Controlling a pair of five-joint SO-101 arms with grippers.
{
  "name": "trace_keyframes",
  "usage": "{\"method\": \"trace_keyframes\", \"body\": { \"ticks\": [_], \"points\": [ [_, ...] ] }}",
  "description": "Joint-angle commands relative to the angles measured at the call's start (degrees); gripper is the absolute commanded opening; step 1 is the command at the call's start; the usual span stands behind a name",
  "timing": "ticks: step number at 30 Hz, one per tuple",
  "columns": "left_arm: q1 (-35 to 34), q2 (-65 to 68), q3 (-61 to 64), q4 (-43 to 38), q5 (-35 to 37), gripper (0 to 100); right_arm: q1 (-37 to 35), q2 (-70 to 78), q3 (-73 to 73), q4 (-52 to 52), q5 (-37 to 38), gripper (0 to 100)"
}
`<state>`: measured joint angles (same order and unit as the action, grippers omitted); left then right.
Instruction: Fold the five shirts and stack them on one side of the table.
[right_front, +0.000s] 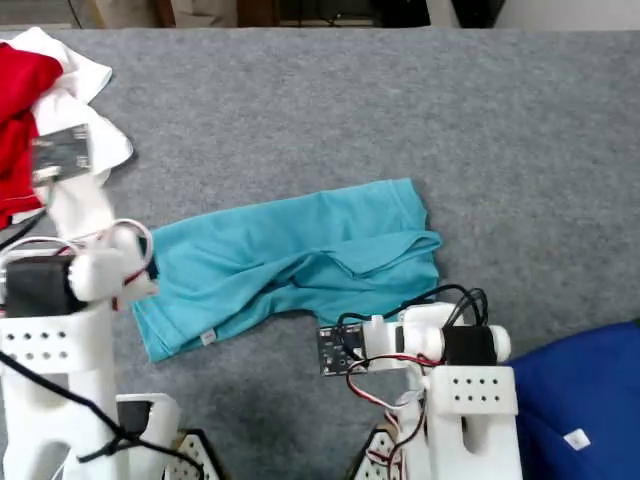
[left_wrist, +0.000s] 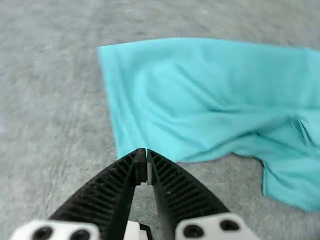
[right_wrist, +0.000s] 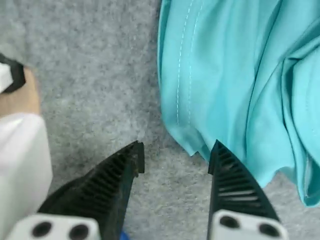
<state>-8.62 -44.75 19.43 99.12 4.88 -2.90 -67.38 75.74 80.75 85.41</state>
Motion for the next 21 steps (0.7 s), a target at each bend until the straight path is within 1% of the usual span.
{"method": "trace_keyframes", "body": {
  "ticks": [1,5,9,14,18,21],
  "points": [
    [-5.80,0.22,0.26,0.35,-3.78,2,-0.75,0.04,6.20,-0.70,0.53,22.2],
    [-9.49,0.31,0.26,0.35,-6.51,2,-0.66,0.31,7.52,-2.55,0.44,22.1],
    [-11.87,0.75,0.26,0.26,-6.51,2,-0.57,3.56,7.08,-2.73,0.35,22.1],
    [-15.12,0.75,1.41,0.26,-6.51,2,-0.57,10.15,2.07,-0.18,-1.49,22.1],
    [-15.82,0.75,5.36,0.18,-6.77,2,-0.66,14.55,-1.01,1.14,-1.58,22.1],
    [-16.26,0.66,8.09,0.18,-8.97,2,-0.92,17.71,-0.92,-1.23,-1.58,22.1]
  ]
}}
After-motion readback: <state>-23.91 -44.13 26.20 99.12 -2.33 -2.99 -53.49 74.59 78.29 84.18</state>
